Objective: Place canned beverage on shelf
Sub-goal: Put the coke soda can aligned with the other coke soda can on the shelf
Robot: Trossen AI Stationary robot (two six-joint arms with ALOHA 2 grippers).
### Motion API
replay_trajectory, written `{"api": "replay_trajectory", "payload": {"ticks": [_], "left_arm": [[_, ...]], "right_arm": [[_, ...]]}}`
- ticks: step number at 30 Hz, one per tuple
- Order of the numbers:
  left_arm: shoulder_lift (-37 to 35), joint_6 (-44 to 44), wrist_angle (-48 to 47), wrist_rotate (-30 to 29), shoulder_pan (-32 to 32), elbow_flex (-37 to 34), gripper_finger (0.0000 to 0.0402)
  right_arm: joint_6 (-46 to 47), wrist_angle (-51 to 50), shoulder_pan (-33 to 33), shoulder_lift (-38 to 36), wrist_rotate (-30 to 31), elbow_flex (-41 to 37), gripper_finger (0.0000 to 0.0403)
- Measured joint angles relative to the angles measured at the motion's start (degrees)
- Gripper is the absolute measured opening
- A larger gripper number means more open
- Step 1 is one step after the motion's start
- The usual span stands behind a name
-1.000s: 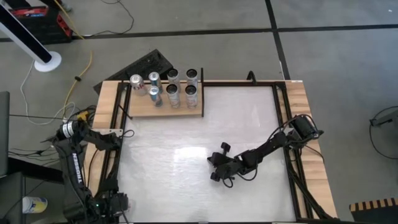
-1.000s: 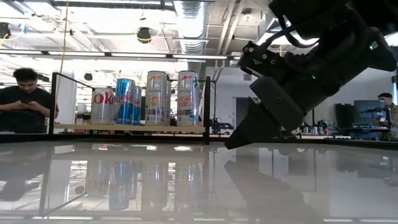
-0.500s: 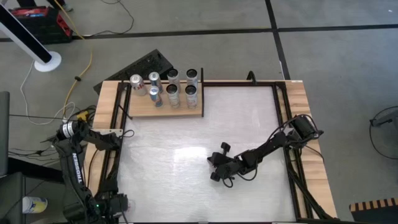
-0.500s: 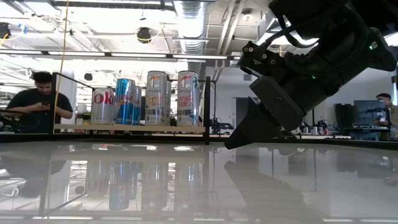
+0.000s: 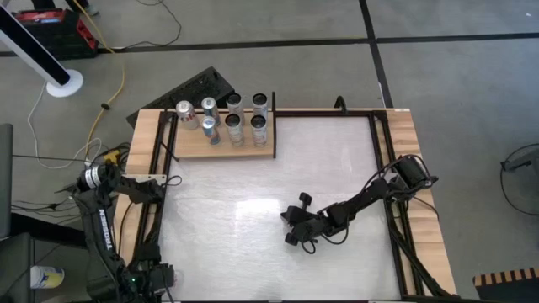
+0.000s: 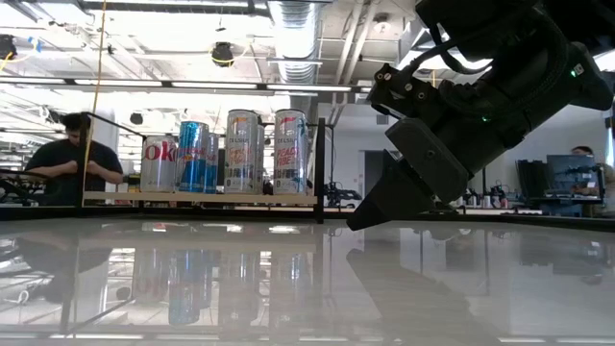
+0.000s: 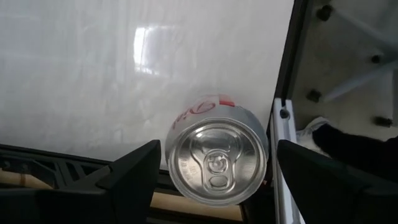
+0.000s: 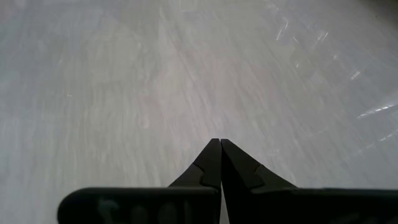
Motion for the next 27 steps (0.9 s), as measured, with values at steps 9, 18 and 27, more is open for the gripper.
{"api": "replay_trajectory", "payload": {"ticks": [9, 18, 27], "left_arm": [[1.94, 1.02, 0.06, 3.05, 0.00, 0.00, 0.0306], [1.92, 1.02, 0.03, 2.98, 0.35, 0.00, 0.0306], [1.77, 2.97, 0.04, 5.18, 1.47, 0.10, 0.0232]], "right_arm": [[0.02, 0.30, 0.01, 0.00, 0.00, 0.00, 0.0027], [0.02, 0.31, 0.01, 0.00, 0.00, 0.00, 0.0027], [0.02, 0.26, 0.00, 0.00, 0.00, 0.00, 0.0027]]}}
